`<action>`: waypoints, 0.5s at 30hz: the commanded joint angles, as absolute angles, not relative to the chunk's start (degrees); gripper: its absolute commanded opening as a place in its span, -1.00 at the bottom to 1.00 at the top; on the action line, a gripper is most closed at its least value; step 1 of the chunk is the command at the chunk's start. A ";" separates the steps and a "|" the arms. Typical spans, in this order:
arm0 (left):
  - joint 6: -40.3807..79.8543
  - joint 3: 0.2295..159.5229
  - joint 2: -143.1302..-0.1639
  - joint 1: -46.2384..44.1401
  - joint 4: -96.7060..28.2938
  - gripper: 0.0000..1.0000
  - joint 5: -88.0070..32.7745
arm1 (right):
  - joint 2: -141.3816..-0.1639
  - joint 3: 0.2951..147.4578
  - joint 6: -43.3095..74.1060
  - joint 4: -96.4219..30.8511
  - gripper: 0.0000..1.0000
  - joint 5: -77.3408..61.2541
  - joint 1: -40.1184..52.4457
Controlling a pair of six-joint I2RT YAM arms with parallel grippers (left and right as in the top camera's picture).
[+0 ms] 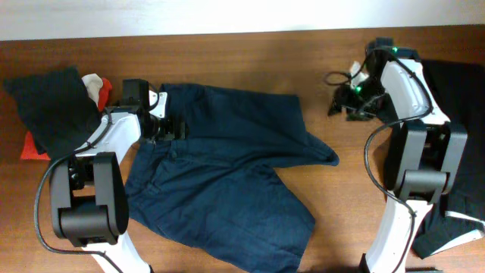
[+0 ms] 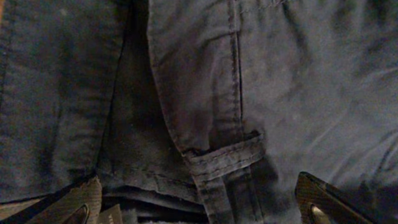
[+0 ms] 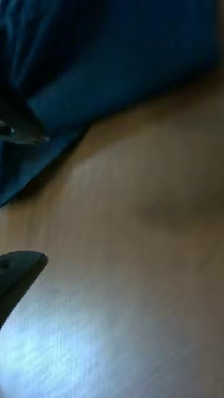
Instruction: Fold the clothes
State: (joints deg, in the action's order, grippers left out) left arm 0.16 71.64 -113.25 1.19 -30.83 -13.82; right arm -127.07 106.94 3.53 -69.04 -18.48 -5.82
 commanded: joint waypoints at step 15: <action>0.84 69.28 -116.36 1.91 -34.33 0.98 -12.19 | -128.53 119.15 3.31 -62.35 -0.92 -22.26 4.29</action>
State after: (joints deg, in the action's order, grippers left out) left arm 0.14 71.88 -113.25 1.21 -31.97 -13.43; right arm -133.23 108.73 4.56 -59.46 -21.91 5.43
